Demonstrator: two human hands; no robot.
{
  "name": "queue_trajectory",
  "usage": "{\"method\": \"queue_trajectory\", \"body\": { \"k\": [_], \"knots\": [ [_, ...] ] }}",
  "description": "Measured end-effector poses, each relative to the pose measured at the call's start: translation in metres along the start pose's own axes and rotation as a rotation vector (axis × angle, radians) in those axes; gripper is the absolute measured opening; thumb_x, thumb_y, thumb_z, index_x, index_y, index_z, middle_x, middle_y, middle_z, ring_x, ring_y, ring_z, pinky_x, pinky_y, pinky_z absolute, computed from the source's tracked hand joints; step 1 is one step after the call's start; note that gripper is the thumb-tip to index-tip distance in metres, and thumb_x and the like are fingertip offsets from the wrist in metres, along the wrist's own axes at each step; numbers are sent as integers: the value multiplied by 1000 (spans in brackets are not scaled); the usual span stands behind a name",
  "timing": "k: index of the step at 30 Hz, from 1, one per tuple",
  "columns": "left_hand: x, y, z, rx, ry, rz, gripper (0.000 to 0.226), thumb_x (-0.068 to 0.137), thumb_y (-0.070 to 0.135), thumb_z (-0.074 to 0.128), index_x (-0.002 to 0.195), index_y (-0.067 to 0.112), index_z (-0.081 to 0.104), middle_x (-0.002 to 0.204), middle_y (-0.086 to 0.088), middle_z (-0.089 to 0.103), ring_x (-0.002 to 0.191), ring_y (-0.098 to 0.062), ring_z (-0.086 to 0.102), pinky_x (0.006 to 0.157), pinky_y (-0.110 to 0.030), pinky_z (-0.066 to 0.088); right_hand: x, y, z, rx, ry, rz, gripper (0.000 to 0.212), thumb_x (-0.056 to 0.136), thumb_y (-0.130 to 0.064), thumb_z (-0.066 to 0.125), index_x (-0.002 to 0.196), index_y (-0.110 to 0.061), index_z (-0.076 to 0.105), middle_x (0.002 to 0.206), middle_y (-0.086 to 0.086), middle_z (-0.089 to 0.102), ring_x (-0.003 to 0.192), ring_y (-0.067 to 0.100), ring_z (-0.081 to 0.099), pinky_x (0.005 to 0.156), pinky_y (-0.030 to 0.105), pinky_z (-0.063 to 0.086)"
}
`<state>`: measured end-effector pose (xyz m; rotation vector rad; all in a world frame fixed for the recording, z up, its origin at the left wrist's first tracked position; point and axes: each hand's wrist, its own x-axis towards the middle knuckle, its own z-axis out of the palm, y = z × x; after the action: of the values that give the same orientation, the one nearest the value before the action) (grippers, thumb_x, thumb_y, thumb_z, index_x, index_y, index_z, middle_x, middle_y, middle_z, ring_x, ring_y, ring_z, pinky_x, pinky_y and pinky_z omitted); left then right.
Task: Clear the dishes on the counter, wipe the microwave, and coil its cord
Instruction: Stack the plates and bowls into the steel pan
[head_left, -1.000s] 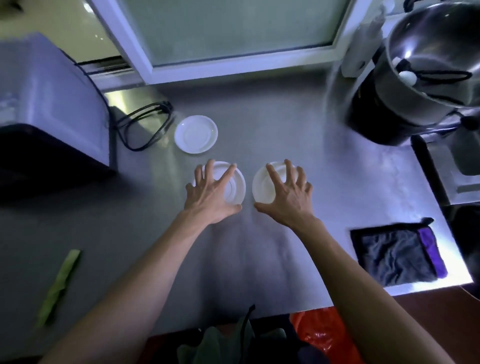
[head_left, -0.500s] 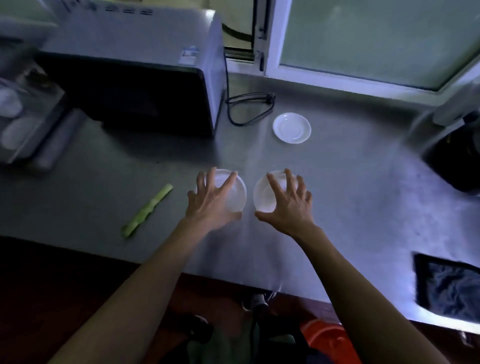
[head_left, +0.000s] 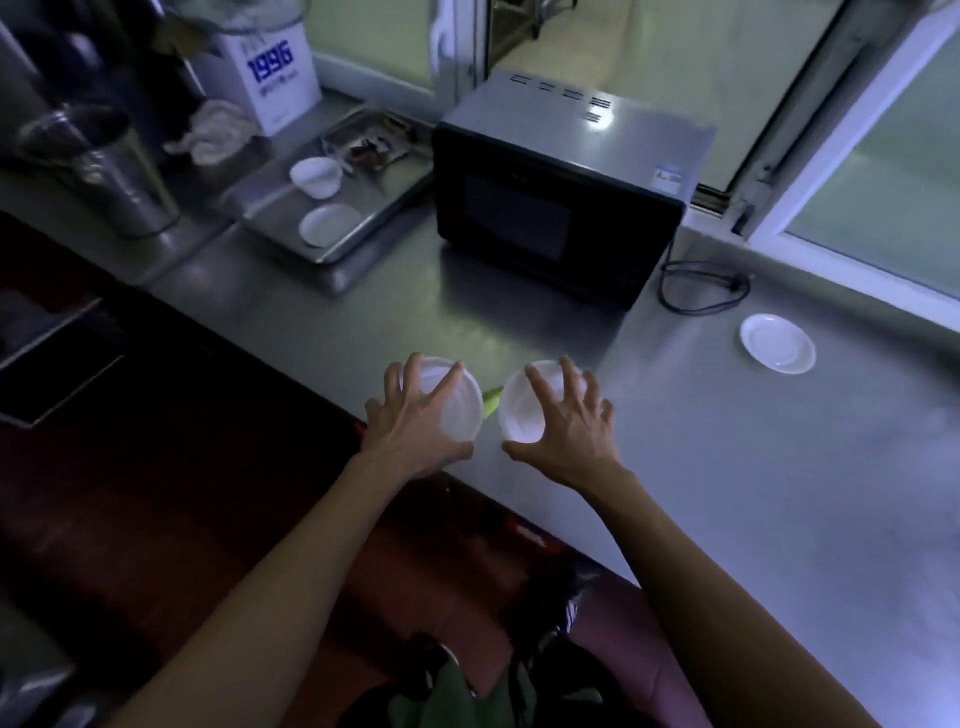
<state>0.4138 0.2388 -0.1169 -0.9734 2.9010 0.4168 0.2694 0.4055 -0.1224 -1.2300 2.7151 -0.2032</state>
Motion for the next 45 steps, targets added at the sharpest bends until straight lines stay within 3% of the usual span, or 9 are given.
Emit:
{"method": "queue_trajectory", "body": {
  "k": [6, 17, 35, 45],
  "knots": [
    [-14, -77, -24, -38, 101, -115, 107, 52, 72, 60, 146, 50, 12, 148, -3, 11, 133, -33, 17, 95, -59, 41, 37, -77, -3, -20, -6, -143, 113, 64, -77, 69, 153, -39, 13, 163, 6, 2, 146, 41, 10, 109, 65, 30],
    [35, -183, -41, -6, 85, -258, 112, 55, 74, 63, 149, 50, 7, 154, -4, 1, 142, -35, 5, 104, -62, 34, 142, -162, 28, 31, -51, -249, 113, 64, -77, 69, 154, -40, 11, 164, 4, 0, 147, 42, 7, 110, 66, 27],
    [205, -257, -92, 8, 35, -185, 110, 55, 77, 63, 147, 52, 8, 153, -2, 3, 137, -35, 12, 100, -61, 36, 307, -204, 7, 80, -57, -183, 108, 66, -74, 71, 153, -39, 16, 164, 3, 0, 148, 41, 4, 110, 65, 27],
    [306, -299, -101, -22, 2, -40, 110, 58, 77, 62, 148, 52, 3, 155, -3, 5, 141, -35, 11, 100, -63, 36, 371, -228, 23, 73, -61, -53, 112, 66, -75, 71, 154, -40, 12, 164, 2, -3, 148, 41, 5, 109, 65, 29]
  ]
}}
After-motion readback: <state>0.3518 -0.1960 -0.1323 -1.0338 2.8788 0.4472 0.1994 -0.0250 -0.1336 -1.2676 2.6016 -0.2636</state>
